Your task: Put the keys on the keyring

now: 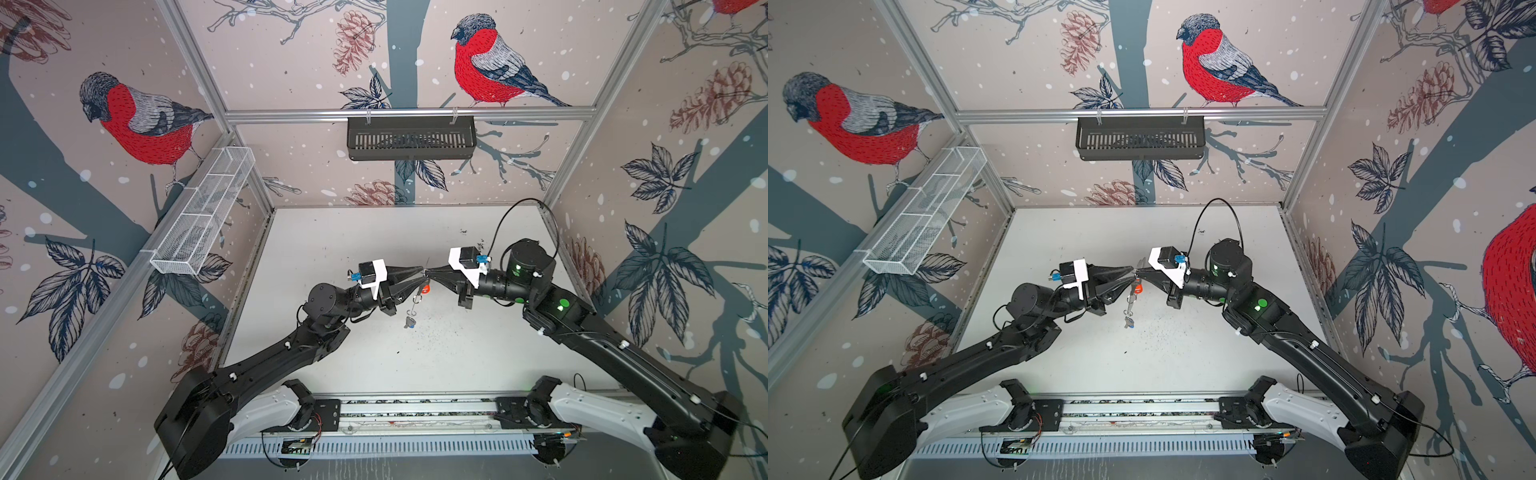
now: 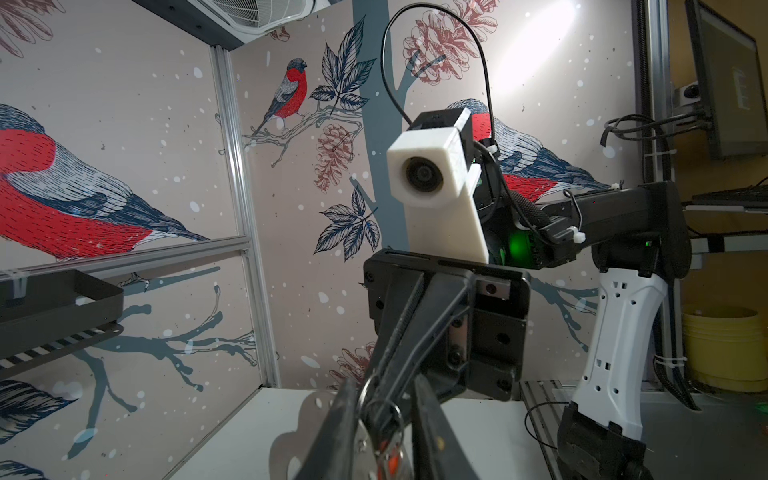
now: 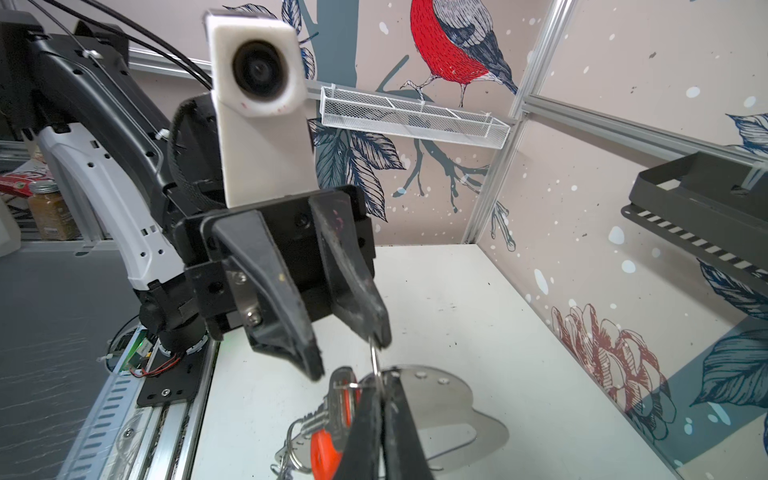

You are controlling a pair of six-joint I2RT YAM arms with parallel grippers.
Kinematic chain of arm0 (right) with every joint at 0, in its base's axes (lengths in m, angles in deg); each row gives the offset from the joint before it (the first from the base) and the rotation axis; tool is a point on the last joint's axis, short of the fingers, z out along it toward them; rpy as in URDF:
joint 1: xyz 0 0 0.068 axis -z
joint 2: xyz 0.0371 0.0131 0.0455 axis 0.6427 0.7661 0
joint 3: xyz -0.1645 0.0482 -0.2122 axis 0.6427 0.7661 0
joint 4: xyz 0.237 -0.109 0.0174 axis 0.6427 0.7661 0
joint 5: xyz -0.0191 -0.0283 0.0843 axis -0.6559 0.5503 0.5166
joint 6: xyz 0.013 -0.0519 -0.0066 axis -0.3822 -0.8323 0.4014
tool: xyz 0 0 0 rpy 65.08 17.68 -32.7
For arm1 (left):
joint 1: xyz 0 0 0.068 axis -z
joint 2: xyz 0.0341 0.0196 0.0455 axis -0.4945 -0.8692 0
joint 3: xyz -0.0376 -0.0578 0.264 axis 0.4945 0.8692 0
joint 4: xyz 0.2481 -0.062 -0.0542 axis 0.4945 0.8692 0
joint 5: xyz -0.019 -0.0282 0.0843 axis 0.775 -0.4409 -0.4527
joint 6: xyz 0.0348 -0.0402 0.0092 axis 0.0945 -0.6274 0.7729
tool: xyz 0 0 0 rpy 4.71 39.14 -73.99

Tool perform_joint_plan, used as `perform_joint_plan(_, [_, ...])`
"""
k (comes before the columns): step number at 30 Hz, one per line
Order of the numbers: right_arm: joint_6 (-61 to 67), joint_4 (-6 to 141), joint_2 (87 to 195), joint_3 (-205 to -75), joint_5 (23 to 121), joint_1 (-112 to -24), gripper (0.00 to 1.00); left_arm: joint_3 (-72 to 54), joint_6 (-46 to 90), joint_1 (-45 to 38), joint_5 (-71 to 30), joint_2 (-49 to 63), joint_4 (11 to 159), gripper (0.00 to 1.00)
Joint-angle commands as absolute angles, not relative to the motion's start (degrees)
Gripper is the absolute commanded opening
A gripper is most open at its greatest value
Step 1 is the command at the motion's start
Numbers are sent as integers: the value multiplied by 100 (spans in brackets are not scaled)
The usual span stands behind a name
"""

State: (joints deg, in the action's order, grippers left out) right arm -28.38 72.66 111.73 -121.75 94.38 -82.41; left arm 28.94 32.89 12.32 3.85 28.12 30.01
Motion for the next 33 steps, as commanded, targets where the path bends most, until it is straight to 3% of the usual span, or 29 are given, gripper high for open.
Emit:
perform_joint_plan(1, [-2903, 7615, 11348, -12411, 8981, -8253, 0, 2817, 3745, 1185, 141, 3157, 3674, 25])
perform_joint_plan(7, [-3049, 8482, 11739, -13032, 8476, -8367, 0, 2479, 4770, 1152, -687, 4005, 5628, 21])
perform_joint_plan(15, [-3193, 10284, 12764, -14567, 7431, -8882, 0, 1282, 5941, 1160, -1247, 3803, 8413, 17])
perform_joint_plan(27, [-3159, 12434, 13915, -16658, 6700, -9279, 0, 638, 7057, 1158, -1608, 3633, 9681, 15])
perform_joint_plan(33, [-3172, 12625, 13950, -16893, 6686, -9343, 0, 342, 7242, 1158, -1661, 3491, 9931, 19])
